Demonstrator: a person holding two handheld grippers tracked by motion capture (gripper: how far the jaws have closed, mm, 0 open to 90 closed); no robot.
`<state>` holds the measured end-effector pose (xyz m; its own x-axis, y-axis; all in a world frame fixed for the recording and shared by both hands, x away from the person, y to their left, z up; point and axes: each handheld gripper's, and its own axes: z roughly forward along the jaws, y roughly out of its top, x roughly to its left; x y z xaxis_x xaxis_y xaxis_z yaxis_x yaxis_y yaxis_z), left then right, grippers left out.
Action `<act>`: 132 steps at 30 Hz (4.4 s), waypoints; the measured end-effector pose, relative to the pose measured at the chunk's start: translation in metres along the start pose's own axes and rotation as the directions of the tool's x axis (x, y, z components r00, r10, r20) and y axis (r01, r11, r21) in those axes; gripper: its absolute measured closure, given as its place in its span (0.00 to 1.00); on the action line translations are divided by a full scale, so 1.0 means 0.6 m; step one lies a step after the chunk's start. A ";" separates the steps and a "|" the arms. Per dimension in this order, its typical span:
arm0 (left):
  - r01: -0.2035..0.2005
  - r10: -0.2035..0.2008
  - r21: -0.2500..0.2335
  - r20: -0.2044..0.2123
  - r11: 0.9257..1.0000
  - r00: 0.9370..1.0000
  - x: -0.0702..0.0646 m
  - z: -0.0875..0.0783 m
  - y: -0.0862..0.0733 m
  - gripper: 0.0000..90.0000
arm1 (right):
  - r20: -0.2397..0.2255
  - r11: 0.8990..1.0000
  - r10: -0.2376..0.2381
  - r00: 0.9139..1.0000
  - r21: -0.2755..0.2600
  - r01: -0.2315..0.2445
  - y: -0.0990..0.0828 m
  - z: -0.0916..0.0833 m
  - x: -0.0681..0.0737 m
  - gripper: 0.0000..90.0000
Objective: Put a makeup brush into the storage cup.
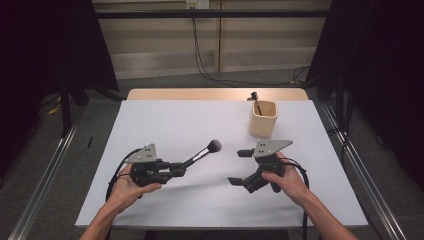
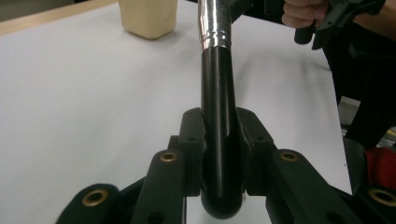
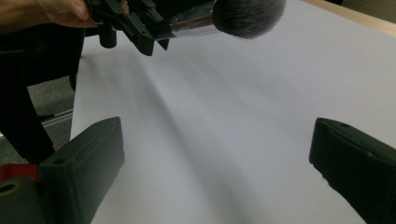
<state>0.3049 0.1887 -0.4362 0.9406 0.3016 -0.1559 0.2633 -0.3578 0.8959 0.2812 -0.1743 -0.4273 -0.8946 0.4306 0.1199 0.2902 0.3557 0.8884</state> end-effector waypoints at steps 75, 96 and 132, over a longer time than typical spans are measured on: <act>-0.075 0.077 -0.071 0.034 0.995 0.996 -0.032 0.082 0.024 0.82 | -0.219 0.915 0.174 0.960 -0.325 -0.239 0.023 0.061 -0.010 0.79; -0.030 0.029 -0.075 -0.021 0.997 0.999 -0.032 0.084 0.016 0.65 | -0.195 0.928 0.203 0.959 -0.275 -0.253 0.034 0.047 -0.014 0.81; 0.060 -0.123 -0.208 -0.306 0.976 0.944 -0.031 -0.033 -0.006 0.02 | -0.061 0.945 0.236 0.970 -0.217 -0.243 0.021 -0.011 -0.040 0.81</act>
<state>0.2820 0.2019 -0.4285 0.7899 0.5992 -0.1304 0.2691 -0.1477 0.9517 0.3038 -0.1858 -0.4158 -0.8199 0.4511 0.3526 0.4182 0.0512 0.9069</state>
